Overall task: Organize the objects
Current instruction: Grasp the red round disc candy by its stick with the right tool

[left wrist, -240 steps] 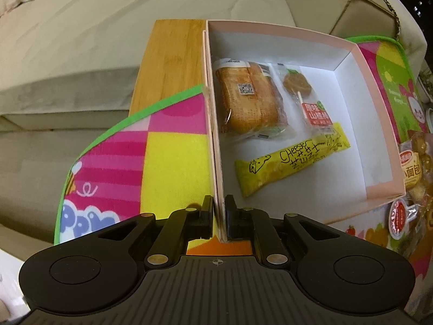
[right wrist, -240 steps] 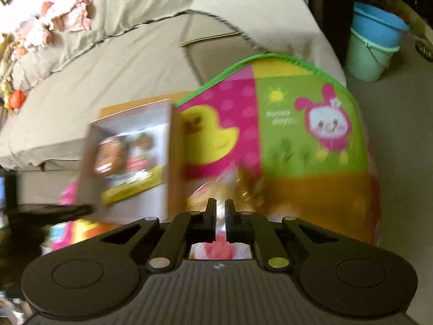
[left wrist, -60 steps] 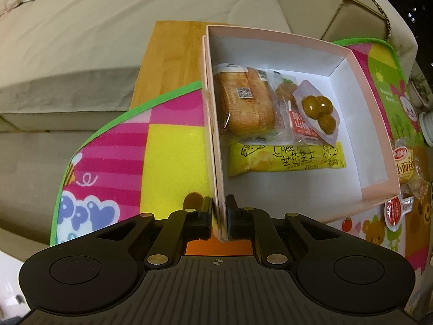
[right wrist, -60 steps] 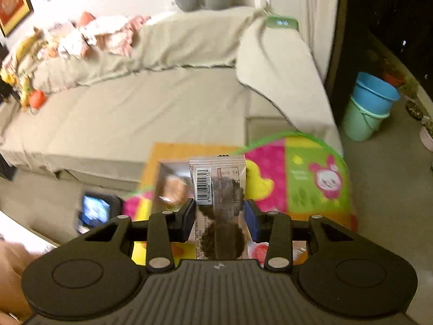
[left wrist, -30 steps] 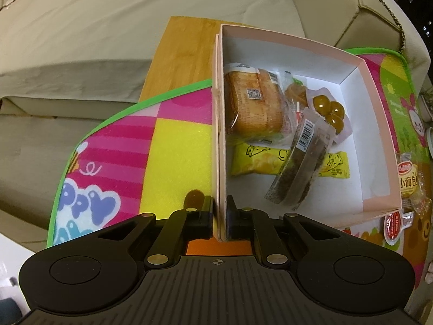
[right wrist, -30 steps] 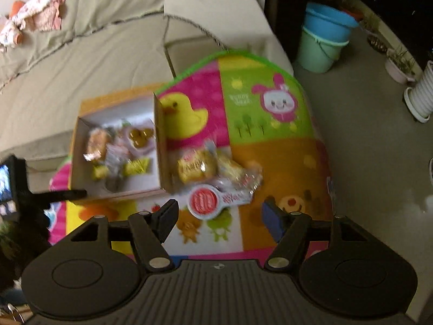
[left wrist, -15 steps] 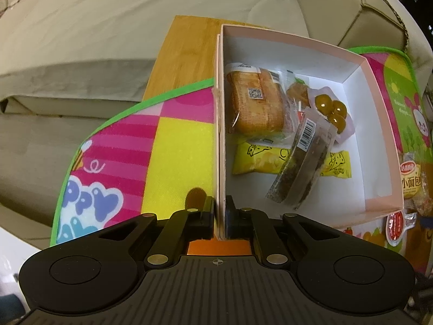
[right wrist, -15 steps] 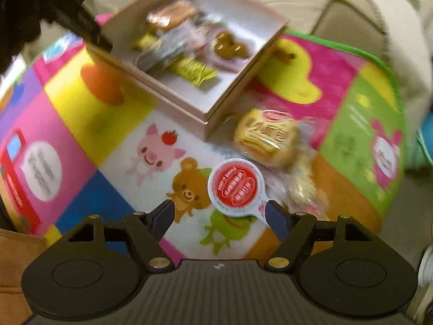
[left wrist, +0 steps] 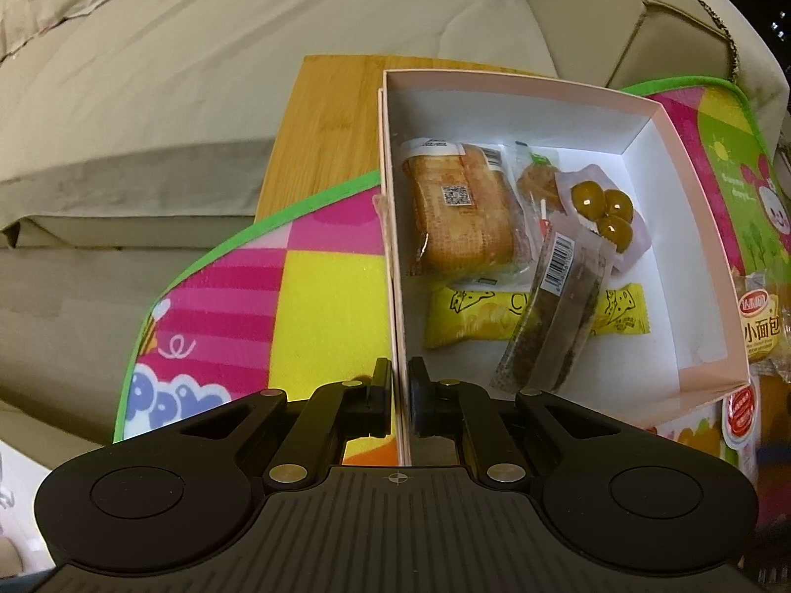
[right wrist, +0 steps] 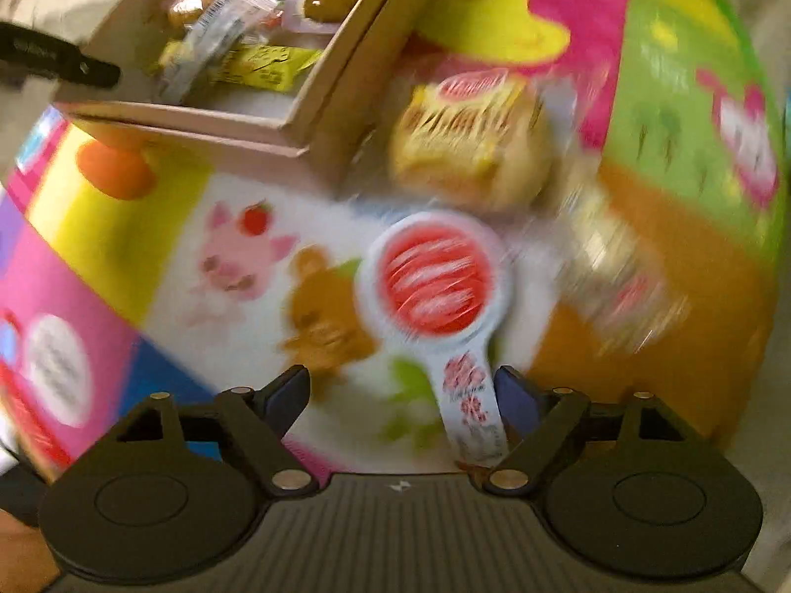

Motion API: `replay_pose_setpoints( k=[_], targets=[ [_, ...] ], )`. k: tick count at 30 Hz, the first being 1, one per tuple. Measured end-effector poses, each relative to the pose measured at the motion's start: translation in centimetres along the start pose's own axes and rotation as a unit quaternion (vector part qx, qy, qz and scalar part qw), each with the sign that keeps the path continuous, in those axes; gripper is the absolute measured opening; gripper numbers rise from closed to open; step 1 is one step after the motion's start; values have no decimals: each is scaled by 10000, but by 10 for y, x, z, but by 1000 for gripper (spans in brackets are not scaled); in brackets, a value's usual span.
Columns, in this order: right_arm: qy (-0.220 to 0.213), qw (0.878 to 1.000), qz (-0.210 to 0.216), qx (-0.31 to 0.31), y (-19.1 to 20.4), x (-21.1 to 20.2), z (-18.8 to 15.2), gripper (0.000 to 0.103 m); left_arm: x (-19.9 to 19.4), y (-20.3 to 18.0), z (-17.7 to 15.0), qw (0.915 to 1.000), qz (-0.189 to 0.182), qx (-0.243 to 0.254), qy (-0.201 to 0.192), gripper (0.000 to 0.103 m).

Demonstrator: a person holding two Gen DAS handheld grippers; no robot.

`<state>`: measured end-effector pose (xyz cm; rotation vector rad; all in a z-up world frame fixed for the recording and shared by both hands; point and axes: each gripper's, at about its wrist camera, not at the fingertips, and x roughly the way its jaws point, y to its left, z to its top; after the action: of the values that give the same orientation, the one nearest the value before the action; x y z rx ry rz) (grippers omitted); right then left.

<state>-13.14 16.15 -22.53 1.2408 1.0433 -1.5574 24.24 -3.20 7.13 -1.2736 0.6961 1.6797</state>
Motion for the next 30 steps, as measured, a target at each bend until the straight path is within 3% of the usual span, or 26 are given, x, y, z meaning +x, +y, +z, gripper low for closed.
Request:
replay_pose_setpoints(
  k=[3,6,10,18,25,27,30],
  targets=[
    [46,9979,494,420,13,-6,-11,82,1,2,-1,10000,-50,39,1,9],
    [4,9976,546,426,30,-11,-17,82,1,3,-1,9998,-110,145,-3,9],
    [-79,9982,263,535,35,-15,-19,82,0,3,-2,9994,-173,311,-14,9],
    [-405,9919,-530,1078,8,-22,-4,82,0,4,-1,9977,-222,633,-66,9],
    [-1036,9835,-1448,323,14,-42,10,82,1,7,3,9964,-351,772,-25,9],
    [-916,9859,-1355,359,7,-39,15,82,1,7,3,9964,-366,769,-16,9],
    [-573,9893,-911,982,-5,-29,16,82,0,7,3,9960,-400,802,0,9]
  ],
)
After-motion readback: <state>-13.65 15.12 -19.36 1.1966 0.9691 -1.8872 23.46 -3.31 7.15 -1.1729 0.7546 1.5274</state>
